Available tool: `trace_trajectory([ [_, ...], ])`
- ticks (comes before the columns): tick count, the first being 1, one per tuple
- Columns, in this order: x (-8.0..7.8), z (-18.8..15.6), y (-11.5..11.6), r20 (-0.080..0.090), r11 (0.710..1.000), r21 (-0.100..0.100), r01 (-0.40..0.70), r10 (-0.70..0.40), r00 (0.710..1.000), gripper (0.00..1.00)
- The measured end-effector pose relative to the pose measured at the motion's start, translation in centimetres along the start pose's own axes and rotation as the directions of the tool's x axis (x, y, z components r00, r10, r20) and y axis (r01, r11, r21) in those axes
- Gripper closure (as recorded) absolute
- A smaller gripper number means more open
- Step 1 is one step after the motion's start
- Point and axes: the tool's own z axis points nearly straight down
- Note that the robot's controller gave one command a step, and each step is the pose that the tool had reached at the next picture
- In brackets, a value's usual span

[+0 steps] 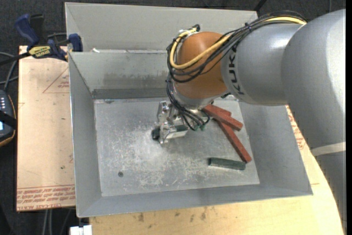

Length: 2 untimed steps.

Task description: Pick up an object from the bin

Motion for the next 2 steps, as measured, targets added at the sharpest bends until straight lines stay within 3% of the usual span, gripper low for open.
trace_trajectory([
  [1,0.0,0.0,0.0,0.0,1.0,0.0,0.0,0.0,1.0,1.0],
  [2,-1.5,-16.3,-0.9,-0.015,1.0,0.003,0.001,-0.001,1.0,1.0],
])
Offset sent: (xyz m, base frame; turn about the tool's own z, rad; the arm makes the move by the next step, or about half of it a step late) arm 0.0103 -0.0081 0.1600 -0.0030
